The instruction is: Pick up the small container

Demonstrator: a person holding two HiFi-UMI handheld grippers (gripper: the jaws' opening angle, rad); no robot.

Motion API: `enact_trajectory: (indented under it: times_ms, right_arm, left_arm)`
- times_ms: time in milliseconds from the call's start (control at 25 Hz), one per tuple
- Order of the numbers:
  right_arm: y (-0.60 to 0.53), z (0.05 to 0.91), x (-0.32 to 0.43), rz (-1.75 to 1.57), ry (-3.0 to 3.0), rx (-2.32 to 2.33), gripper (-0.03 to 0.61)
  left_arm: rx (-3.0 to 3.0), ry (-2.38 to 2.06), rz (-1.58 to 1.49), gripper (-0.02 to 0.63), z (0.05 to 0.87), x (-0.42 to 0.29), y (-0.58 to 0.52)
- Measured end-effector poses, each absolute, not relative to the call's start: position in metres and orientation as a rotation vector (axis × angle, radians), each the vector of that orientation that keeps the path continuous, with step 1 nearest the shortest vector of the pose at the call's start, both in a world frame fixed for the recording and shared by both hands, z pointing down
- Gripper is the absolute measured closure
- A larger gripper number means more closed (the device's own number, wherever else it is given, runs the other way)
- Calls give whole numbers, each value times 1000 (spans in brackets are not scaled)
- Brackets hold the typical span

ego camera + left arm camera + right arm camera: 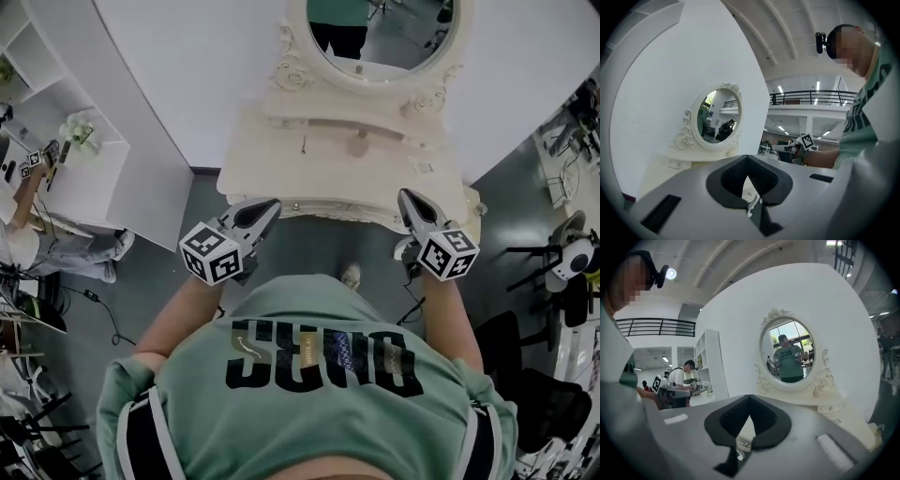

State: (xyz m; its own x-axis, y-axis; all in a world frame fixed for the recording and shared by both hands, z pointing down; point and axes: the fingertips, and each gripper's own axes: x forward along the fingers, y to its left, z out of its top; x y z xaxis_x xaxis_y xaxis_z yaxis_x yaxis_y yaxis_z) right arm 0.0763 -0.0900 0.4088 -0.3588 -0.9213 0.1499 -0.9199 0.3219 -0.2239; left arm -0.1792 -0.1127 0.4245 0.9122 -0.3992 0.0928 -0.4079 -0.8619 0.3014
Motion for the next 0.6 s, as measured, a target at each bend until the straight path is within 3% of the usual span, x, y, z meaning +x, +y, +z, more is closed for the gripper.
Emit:
enact_trajectory:
  times_ms: [600]
  right_arm:
    - [-296,413,216,-434,2784,-1446,569]
  left_arm:
    - [2670,-839,-10,615,424,1,-270]
